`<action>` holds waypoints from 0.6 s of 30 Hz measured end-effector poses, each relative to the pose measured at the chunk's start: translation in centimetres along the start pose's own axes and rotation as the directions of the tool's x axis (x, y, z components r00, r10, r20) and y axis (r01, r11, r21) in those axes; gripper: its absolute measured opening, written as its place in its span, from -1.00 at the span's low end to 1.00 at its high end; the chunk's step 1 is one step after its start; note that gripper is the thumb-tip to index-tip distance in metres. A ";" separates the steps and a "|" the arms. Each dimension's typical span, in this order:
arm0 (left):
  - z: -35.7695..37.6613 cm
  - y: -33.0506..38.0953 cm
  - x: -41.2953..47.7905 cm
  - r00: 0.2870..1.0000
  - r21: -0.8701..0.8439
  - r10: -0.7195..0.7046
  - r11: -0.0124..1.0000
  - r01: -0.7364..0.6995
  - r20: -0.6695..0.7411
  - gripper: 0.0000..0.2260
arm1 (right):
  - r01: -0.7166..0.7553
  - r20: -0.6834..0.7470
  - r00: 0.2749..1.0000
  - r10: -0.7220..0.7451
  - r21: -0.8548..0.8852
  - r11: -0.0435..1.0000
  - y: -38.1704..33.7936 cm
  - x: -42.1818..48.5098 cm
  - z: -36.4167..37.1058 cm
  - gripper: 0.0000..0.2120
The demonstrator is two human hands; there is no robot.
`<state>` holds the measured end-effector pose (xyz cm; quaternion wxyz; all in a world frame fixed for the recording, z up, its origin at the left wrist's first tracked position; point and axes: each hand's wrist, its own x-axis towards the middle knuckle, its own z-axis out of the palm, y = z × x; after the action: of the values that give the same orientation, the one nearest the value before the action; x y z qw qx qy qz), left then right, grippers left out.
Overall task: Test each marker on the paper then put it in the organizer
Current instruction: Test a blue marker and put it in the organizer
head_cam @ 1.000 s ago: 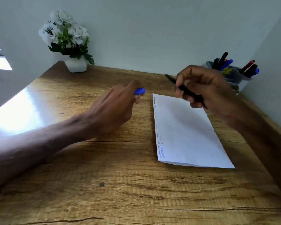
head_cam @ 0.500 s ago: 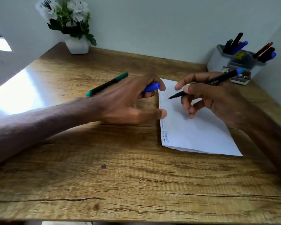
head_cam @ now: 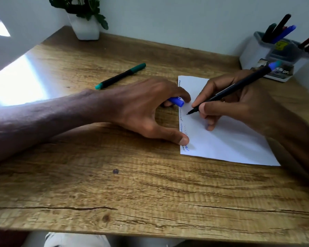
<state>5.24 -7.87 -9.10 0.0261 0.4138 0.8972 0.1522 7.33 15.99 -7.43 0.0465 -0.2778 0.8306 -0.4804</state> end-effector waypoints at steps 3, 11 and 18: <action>0.1 0.0 0.0 1.000 0.004 0.006 1.000 -0.006 -0.005 -0.06 | 0.058 -0.015 0.998 -0.059 -0.040 0.997 0.1 0.1 0.6 -0.94; 0.2 -0.1 0.1 1.000 0.022 0.021 1.000 -0.021 -0.005 -0.07 | 0.084 0.011 0.996 -0.083 -0.115 0.990 0.1 0.2 1.2 -0.93; 0.2 0.0 0.1 1.000 0.027 0.017 0.999 -0.017 -0.008 -0.06 | 0.070 0.020 0.998 -0.067 -0.180 0.981 0.0 0.3 1.5 -0.90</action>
<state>5.20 -7.78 -9.28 0.0155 0.4210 0.8957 0.1420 7.59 14.72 -8.17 0.0104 -0.3127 0.8603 -0.4025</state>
